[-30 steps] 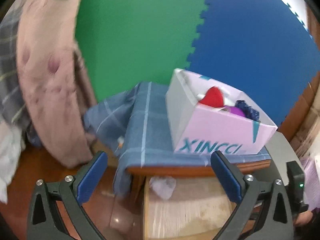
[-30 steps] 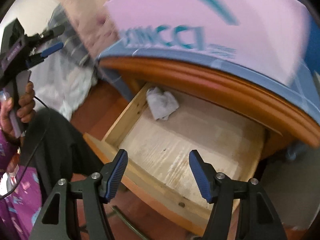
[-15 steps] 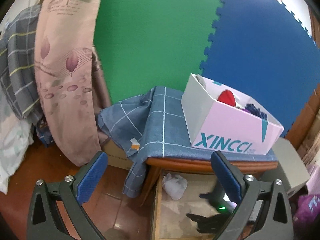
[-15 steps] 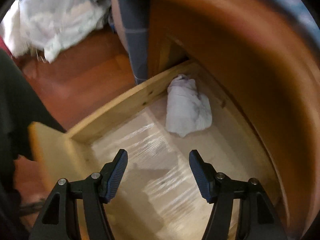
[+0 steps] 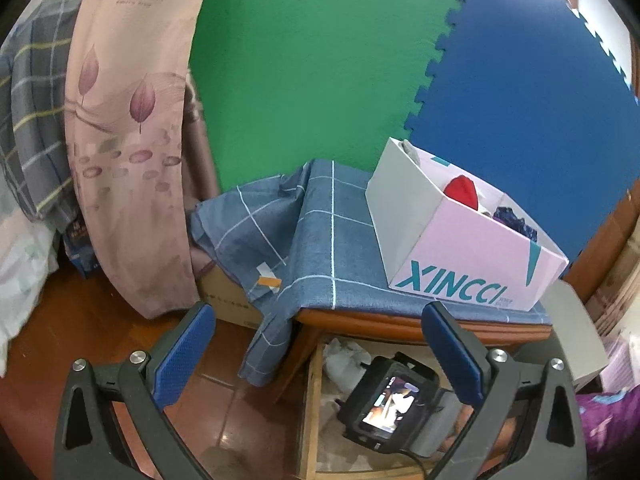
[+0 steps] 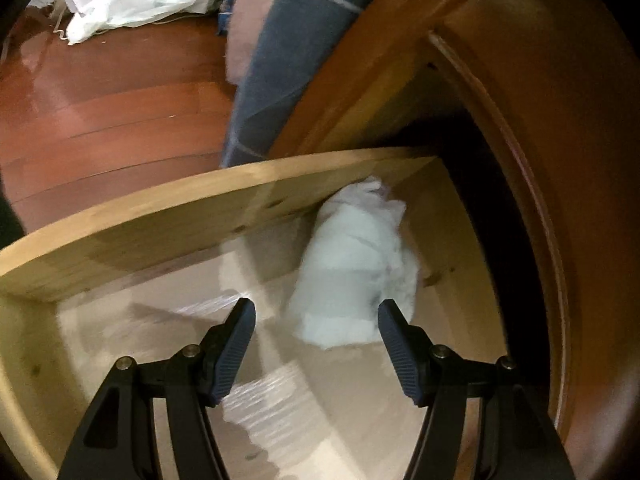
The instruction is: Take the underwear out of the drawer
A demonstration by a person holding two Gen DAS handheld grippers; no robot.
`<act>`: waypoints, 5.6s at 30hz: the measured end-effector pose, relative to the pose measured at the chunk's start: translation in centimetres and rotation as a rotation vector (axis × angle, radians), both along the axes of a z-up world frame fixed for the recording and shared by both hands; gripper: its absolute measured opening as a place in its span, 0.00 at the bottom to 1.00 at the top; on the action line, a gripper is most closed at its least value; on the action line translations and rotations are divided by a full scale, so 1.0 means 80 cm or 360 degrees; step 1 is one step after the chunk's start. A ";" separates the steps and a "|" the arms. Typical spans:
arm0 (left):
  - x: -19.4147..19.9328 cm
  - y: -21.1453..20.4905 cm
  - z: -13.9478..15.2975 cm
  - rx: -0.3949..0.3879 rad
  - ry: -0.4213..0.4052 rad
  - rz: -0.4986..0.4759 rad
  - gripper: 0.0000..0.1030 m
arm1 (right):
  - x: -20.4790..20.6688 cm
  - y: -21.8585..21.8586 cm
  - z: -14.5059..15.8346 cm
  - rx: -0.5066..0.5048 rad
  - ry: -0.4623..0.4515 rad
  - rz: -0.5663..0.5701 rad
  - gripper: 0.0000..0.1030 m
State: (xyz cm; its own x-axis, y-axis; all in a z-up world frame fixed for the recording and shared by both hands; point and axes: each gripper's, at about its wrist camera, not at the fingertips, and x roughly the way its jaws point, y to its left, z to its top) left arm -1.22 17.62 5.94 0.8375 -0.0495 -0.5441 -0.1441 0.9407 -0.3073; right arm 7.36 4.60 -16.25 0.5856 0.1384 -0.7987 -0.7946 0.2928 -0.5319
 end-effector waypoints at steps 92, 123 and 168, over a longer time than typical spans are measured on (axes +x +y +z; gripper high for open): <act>0.039 -0.108 -0.020 0.0409 0.0211 -0.0217 0.99 | 0.200 -0.185 0.409 0.0883 0.0121 -0.0674 0.38; 0.046 -0.082 -0.025 0.0184 0.0249 -0.0232 0.99 | 0.297 -0.060 0.352 0.0648 0.0295 -0.0663 0.51; 0.024 -0.159 -0.006 0.0694 0.0090 -0.0130 1.00 | -0.104 -0.298 0.321 0.1530 -0.0404 -0.0783 0.79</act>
